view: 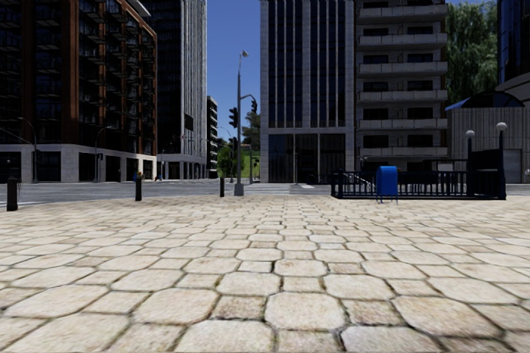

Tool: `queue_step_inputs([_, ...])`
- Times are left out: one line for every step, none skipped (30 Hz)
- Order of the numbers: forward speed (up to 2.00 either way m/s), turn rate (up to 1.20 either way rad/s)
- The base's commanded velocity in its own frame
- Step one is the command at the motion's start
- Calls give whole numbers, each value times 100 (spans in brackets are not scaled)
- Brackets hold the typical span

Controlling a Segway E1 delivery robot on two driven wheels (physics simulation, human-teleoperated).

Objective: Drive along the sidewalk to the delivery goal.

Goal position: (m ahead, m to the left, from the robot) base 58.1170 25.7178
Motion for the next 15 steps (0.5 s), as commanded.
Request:
queue_step_inputs([200,19])
queue_step_inputs([200,19])
queue_step_inputs([200,0])
queue_step_inputs([200,0])
queue_step_inputs([200,0])
queue_step_inputs([200,0])
queue_step_inputs([200,0])
queue_step_inputs([200,0])
queue_step_inputs([200,0])
queue_step_inputs([200,0])
queue_step_inputs([200,0])
queue_step_inputs([200,0])
queue_step_inputs([200,0])
queue_step_inputs([200,0])
queue_step_inputs([200,0])
